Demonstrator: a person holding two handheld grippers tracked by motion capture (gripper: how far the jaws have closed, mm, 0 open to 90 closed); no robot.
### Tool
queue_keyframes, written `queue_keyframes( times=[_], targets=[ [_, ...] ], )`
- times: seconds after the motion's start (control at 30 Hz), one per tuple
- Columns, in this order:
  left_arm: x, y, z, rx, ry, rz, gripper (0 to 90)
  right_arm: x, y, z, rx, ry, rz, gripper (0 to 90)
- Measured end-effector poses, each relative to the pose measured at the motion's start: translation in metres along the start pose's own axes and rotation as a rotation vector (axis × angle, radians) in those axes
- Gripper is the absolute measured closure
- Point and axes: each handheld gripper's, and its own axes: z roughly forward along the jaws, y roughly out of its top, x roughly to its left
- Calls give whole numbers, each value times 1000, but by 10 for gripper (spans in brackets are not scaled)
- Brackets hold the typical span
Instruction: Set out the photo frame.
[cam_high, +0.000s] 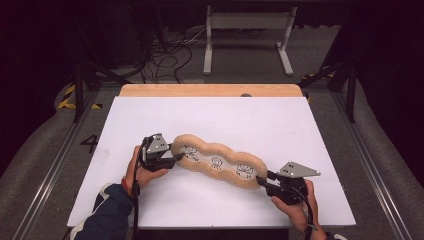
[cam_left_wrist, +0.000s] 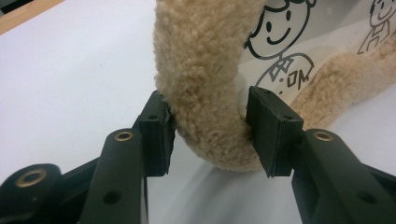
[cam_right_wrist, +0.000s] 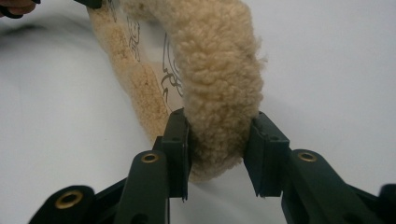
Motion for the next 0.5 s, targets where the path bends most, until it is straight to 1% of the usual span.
queue_keyframes(
  times=[0.1, 0.2, 0.27, 0.4, 0.5],
  targets=[
    [-1, -1, -2, 3, -1, -1, 536, -2, 1, 2, -1, -2, -3, 641],
    [-2, -2, -4, 3, -2, -14, 540, -3, 3, 5, 1, -16, -15, 642],
    [-2, -4, -5, -3, -2, -33, 547, -5, 4, 6, 1, -16, -15, 643],
    [-5, -5, -7, -6, 4, -49, 551, -8, 6, 9, 0, -22, -23, 644],
    [-7, -7, -9, -6, 7, -50, 550, -10, 8, 11, 0, -30, -23, 644]
  ],
)
